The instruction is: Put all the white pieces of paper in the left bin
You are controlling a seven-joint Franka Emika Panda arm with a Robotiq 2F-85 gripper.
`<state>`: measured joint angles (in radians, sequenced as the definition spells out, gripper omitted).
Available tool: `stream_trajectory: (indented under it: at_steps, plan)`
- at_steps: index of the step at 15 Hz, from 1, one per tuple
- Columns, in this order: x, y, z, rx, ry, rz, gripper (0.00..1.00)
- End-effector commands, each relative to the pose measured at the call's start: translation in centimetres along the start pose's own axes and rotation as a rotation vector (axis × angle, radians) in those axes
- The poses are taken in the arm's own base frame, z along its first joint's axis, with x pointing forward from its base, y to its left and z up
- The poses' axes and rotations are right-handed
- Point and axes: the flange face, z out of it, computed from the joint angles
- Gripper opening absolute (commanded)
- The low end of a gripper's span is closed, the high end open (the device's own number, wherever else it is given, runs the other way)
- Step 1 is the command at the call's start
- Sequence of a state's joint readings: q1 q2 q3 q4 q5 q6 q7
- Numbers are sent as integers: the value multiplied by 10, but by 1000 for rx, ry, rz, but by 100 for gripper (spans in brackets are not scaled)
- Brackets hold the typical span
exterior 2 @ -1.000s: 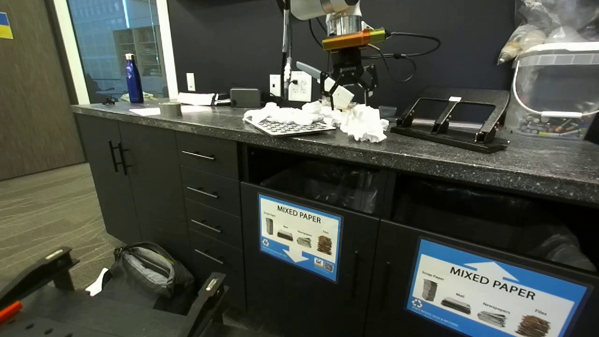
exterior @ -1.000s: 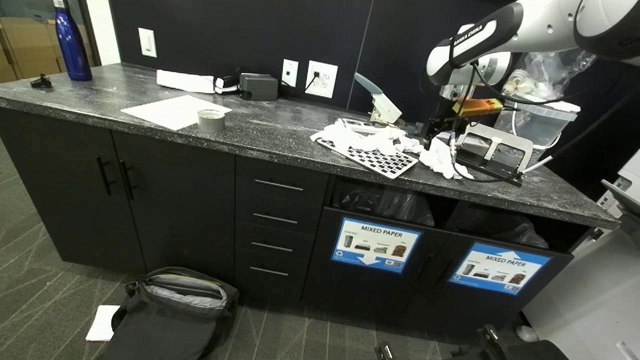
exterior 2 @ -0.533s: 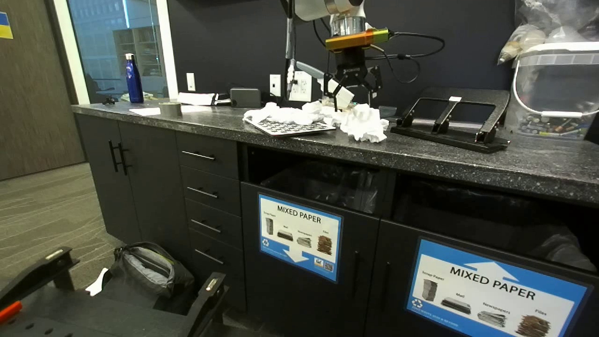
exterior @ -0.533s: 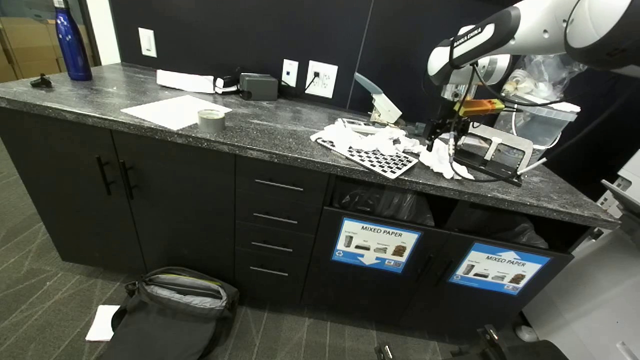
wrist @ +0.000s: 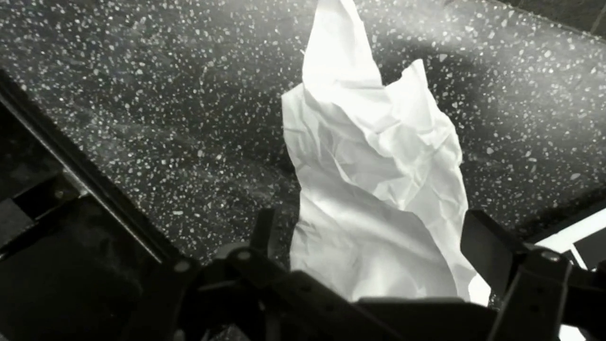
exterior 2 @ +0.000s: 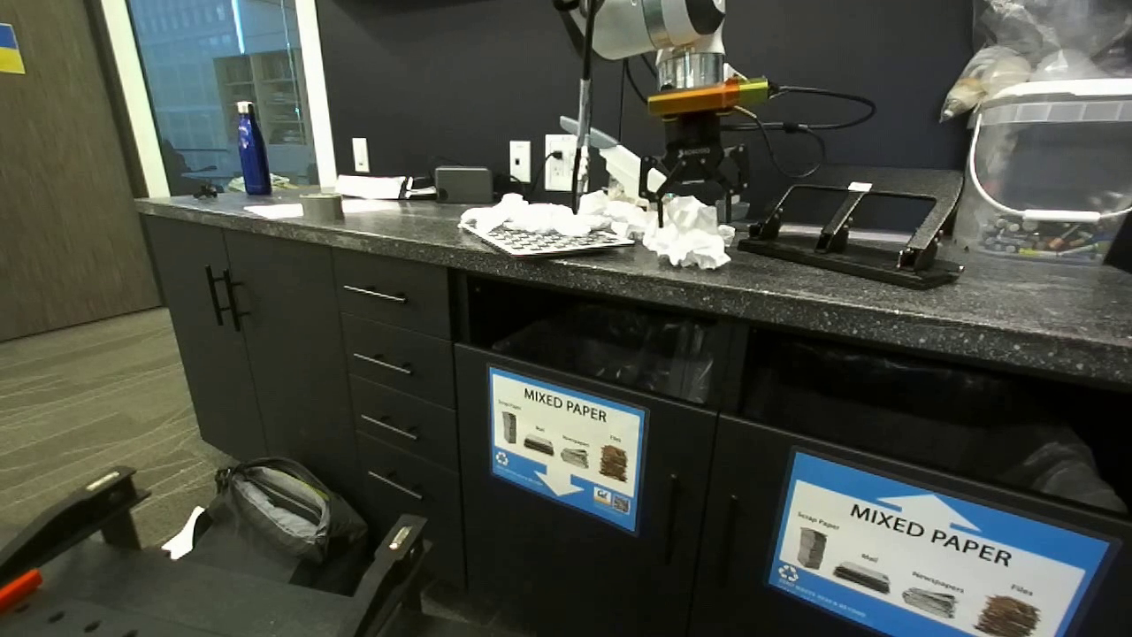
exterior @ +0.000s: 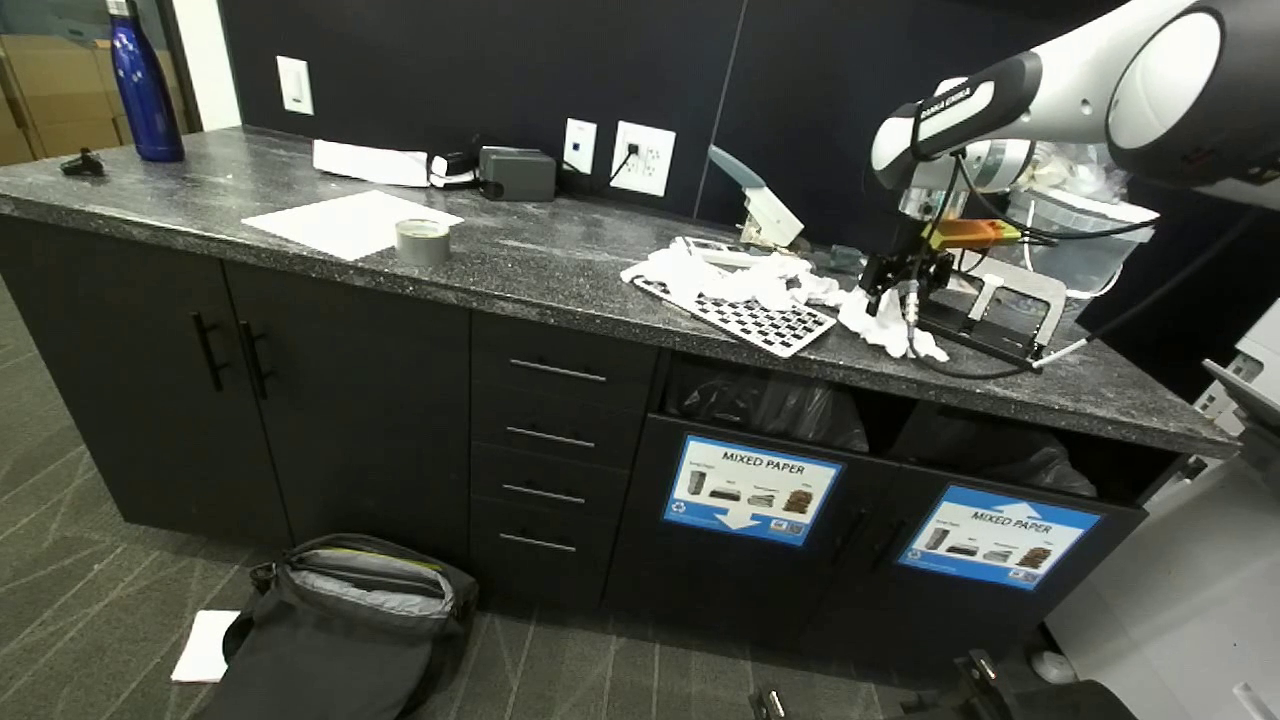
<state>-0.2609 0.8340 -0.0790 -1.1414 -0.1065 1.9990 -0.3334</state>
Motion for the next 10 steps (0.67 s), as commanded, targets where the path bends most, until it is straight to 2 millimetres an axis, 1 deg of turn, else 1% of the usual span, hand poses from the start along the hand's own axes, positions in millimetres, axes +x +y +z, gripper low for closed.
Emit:
stream_trajectory:
  at_steps: [1, 4, 7, 8, 10]
  plan:
    - [5, 10, 6, 76, 6, -14, 100]
    - [4, 16, 15, 111, 10, 11, 100]
    - [3, 17, 28, 129, 0, 26, 100]
    - [4, 16, 32, 128, -2, 33, 79]
    - [3, 14, 37, 124, -11, 41, 66]
